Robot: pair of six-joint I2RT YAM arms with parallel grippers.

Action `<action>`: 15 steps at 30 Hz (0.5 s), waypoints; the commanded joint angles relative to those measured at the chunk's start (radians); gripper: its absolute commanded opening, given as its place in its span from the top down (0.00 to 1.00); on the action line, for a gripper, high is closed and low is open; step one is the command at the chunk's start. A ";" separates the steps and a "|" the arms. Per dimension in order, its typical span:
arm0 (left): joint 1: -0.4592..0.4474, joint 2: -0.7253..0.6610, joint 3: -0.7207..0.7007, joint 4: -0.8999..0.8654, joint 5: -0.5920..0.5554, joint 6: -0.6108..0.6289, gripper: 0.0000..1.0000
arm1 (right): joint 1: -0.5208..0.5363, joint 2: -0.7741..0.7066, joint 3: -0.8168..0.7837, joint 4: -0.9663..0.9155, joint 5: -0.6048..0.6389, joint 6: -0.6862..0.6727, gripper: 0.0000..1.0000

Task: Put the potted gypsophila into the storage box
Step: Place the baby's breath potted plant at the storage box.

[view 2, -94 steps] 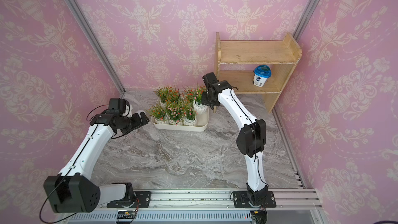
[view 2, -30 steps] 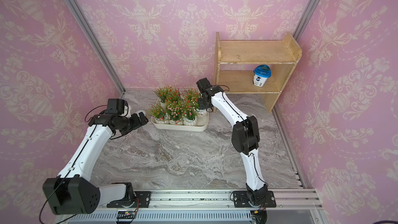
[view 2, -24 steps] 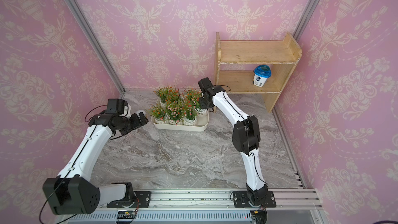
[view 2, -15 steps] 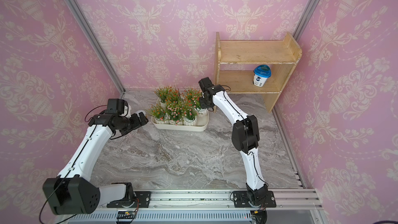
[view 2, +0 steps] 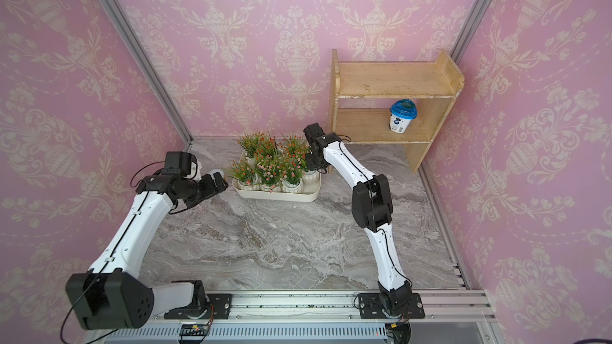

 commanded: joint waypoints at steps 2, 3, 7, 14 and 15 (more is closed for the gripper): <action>0.011 0.006 0.005 -0.008 0.008 0.001 0.01 | -0.014 0.013 0.034 -0.022 0.020 0.020 0.86; 0.011 0.006 0.006 -0.007 0.008 0.001 0.01 | -0.014 0.014 0.034 -0.022 0.019 0.021 0.84; 0.012 0.006 0.010 -0.010 0.008 0.001 0.01 | -0.013 0.012 0.042 -0.033 0.017 0.029 0.77; 0.010 -0.002 0.012 -0.010 0.008 0.000 0.01 | -0.013 -0.030 0.051 -0.051 0.020 0.035 0.72; 0.011 -0.004 0.012 -0.009 0.008 -0.002 0.01 | -0.014 -0.043 0.051 -0.054 0.020 0.036 0.72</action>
